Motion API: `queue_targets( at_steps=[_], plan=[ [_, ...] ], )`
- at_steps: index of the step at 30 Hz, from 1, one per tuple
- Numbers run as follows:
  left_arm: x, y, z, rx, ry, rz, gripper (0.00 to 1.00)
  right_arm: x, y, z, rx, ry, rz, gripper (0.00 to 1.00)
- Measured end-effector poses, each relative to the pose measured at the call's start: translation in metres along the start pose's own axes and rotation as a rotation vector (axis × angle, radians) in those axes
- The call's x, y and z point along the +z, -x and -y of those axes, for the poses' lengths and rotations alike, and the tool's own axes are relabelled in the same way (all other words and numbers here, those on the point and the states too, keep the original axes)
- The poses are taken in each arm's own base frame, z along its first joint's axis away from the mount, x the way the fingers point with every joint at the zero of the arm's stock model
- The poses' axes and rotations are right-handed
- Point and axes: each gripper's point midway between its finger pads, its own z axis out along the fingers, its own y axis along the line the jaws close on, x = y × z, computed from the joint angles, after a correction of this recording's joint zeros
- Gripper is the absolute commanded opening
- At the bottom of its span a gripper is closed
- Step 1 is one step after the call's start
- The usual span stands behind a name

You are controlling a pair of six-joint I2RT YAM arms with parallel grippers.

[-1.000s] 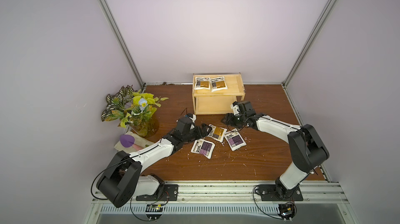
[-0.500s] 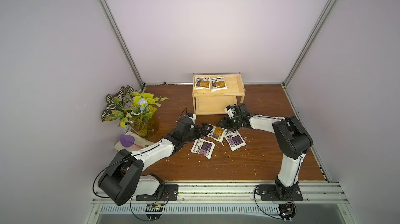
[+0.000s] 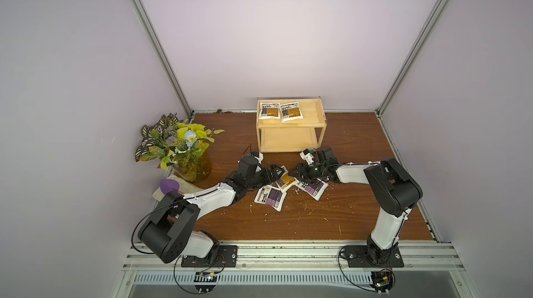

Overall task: Place the bagged coffee beans on the shelf by color
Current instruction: Pick up the bagged coffee beans at the center of the board.

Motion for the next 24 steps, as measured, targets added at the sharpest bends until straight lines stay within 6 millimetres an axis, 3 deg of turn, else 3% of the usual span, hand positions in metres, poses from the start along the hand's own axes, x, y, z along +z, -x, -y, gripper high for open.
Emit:
queue_targets(
  at_steps=[7,14,24],
  plan=[
    [0.002,0.001,0.001,0.007,-0.008,0.001,1.00,0.017,-0.006,-0.010,0.018,0.043,-0.033,0.53],
    [0.003,-0.001,-0.001,0.006,-0.007,-0.004,0.99,0.024,-0.008,-0.007,0.055,0.052,-0.042,0.28],
    [0.002,-0.002,0.000,0.012,-0.009,-0.007,1.00,0.023,-0.009,-0.007,0.079,0.056,-0.038,0.05]
  ],
)
